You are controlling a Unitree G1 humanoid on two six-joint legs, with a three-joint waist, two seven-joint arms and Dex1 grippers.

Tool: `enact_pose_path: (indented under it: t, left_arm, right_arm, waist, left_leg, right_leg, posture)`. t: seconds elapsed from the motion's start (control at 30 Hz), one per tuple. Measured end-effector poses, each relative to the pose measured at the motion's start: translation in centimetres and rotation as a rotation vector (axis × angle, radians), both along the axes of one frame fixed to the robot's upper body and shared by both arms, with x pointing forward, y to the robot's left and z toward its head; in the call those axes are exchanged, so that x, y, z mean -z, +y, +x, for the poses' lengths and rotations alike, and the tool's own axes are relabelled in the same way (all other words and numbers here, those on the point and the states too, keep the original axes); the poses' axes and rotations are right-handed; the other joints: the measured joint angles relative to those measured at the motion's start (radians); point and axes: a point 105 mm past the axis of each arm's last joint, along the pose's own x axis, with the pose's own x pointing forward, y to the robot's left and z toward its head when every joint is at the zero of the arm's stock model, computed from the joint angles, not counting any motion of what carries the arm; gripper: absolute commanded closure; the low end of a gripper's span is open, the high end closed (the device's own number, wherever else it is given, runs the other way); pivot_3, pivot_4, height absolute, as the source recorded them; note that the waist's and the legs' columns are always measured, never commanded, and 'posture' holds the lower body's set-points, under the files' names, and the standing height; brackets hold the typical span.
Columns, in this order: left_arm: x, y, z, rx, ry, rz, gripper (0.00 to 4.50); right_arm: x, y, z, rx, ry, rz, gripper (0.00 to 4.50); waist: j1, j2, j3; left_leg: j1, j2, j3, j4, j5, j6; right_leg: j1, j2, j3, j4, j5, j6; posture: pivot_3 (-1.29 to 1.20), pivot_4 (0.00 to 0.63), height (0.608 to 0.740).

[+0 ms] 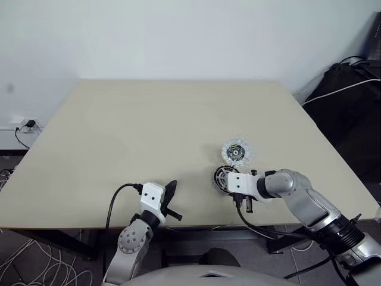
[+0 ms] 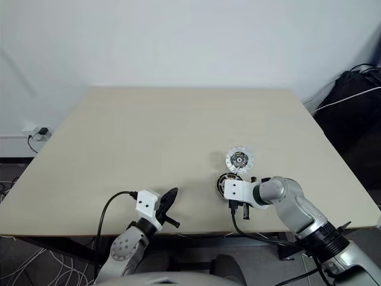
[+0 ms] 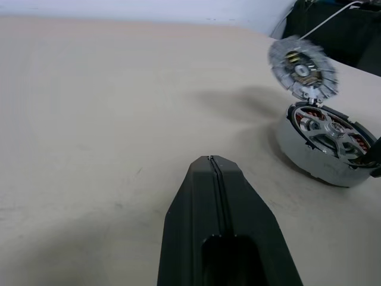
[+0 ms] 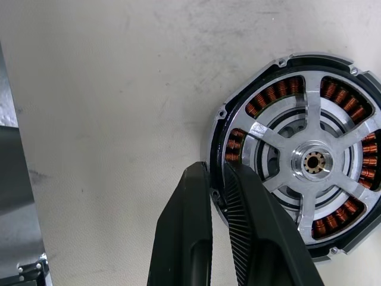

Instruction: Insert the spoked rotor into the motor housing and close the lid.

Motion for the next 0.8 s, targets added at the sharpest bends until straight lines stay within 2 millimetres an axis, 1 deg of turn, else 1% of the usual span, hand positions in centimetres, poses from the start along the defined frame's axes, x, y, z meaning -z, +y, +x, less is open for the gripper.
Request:
enact_pose_path:
  t: [0.13,0.27,0.4,0.5,0.6,0.73,0.8]
  left_arm:
    - [0.0,0.0,0.0,-0.001,0.001,-0.001,4.5]
    - [0.1,0.0,-0.1,-0.003,0.005,-0.001,4.5]
    - [0.1,0.0,-0.2,-0.002,0.006,-0.003,4.5]
    - [0.1,-0.1,-0.2,0.002,0.008,-0.006,4.5]
    - [0.1,-0.3,-0.2,0.009,0.011,-0.01,4.5]
    - [0.2,-0.6,-0.3,0.018,0.015,-0.013,4.5]
    - [0.2,-0.6,-0.3,0.018,0.015,-0.014,4.5]
  right_arm:
    - [-0.1,-0.2,-0.6,0.079,0.016,0.035,4.39]
    - [-0.5,0.1,-2.0,0.193,0.076,0.112,4.39]
    - [-0.8,1.3,-3.0,0.287,0.141,0.192,4.39]
    - [-1.1,2.7,-3.4,0.354,0.178,0.264,4.39]
    - [-1.2,3.9,-3.1,0.413,0.202,0.311,4.39]
    - [-1.6,5.5,-1.9,0.505,0.21,0.373,4.39]
    - [-1.8,5.9,-1.4,0.532,0.21,0.383,4.39]
  waist:
    - [0.002,0.0,0.0]
    - [0.007,0.001,0.0]
    - [0.003,0.001,0.0]
    - [-0.001,0.001,0.0]
    - [-0.001,0.001,0.0]
    - [-0.001,0.001,0.001]
    - [0.0,0.001,0.0]
  left_leg:
    - [-0.001,0.0,0.0,0.0,0.0,0.0]
    - [-0.004,-0.001,0.0,-0.001,0.0,0.001]
    - [-0.005,-0.001,0.0,-0.001,-0.001,0.001]
    - [-0.004,-0.001,0.0,-0.001,-0.001,0.001]
    - [-0.004,-0.001,0.0,-0.001,-0.001,0.001]
    - [-0.005,-0.001,0.0,-0.001,-0.001,0.001]
    - [-0.006,-0.001,0.0,-0.001,-0.001,0.001]
  right_leg:
    - [-0.001,0.0,0.0,0.0,0.0,0.0]
    - [-0.004,-0.001,0.0,0.0,-0.001,-0.001]
    - [-0.005,-0.001,0.0,0.0,-0.001,-0.001]
    - [-0.005,-0.001,0.0,0.0,-0.001,-0.001]
    - [-0.005,-0.001,0.0,0.0,0.0,0.0]
    - [-0.006,-0.001,0.0,0.0,0.0,0.0]
    - [-0.006,-0.001,0.0,0.0,0.0,0.0]
  posture:
    - [0.0,0.0,0.74]
    - [0.0,0.0,0.74]
    - [0.0,0.0,0.74]
    - [0.0,0.0,0.74]
    - [0.0,0.0,0.74]
    - [0.0,0.0,0.74]
    - [0.0,0.0,0.74]
